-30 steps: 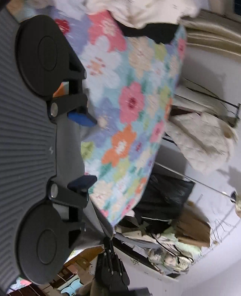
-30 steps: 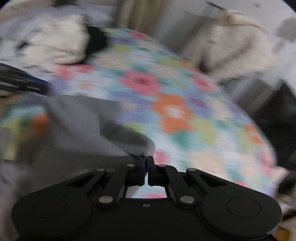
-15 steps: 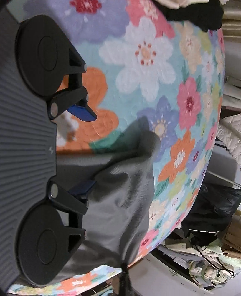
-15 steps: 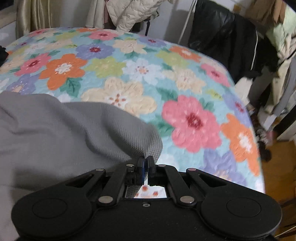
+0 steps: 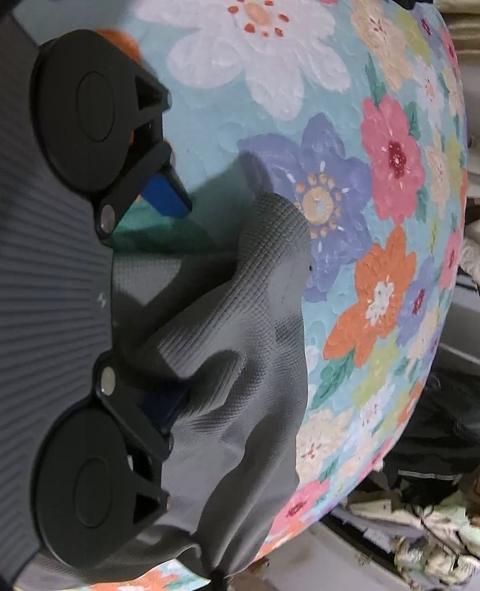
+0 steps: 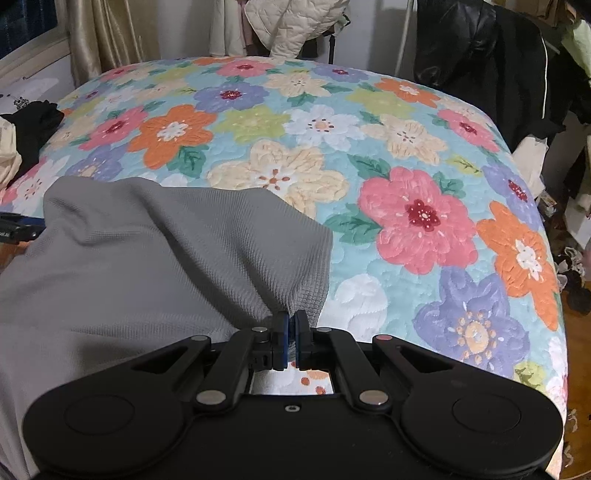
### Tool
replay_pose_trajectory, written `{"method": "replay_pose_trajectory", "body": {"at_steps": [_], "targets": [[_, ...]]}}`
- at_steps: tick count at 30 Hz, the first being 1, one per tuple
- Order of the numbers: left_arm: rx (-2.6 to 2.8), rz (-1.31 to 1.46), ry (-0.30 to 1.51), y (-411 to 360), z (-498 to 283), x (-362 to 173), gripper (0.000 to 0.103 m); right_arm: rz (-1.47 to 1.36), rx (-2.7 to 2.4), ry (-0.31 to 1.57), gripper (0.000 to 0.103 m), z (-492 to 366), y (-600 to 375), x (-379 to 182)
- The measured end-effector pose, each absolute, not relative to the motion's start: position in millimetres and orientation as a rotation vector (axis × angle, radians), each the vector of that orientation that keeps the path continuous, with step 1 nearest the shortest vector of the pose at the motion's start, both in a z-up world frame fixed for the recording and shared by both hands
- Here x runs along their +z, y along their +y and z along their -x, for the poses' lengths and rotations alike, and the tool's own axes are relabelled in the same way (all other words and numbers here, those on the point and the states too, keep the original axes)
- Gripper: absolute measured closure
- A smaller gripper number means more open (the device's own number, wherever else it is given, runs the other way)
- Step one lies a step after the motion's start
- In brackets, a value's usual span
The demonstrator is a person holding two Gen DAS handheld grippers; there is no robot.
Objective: Fold clothes
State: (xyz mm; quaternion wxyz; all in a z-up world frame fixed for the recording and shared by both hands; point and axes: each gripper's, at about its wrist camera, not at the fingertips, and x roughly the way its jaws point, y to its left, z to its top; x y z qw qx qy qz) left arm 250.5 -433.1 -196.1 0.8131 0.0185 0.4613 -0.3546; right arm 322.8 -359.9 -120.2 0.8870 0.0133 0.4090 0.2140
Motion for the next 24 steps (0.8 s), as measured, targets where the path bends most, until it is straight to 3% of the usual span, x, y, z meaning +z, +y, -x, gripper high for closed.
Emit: {"method": "replay_pose_trajectory", "body": {"at_steps": [3, 4, 5, 6, 7, 14, 24], "targets": [[-0.724, -0.106, 0.964, -444.9, -243.1, -196.3, 0.002, -0.029, 0.454, 0.859, 0.100, -322.1, -360.9, -129.3], [-0.730, -0.118, 0.940, -445.7, -239.0, -195.0, 0.015, -0.029, 0.457, 0.862, 0.099, -321.9, -361.3, -132.3], [-0.729, -0.140, 0.916, -446.8, -234.8, -193.3, 0.033, -0.030, 0.460, 0.865, 0.099, -321.7, -361.6, -135.3], [-0.703, -0.194, 0.891, -449.3, -230.2, -190.3, 0.080, -0.030, 0.463, 0.868, 0.099, -321.5, -361.9, -138.4], [-0.668, -0.256, 0.857, -452.8, -225.0, -186.1, 0.091, -0.032, 0.465, 0.872, 0.099, -321.3, -362.3, -141.2], [-0.626, -0.414, 0.534, -439.6, -194.1, -140.5, 0.093, -0.020, 0.488, 0.886, 0.100, -317.0, -363.4, -146.3], [-0.415, -0.297, 0.268, -412.6, -211.1, -78.3, 0.092, -0.050, 0.492, 0.779, 0.100, -315.5, -365.6, -120.7]]}}
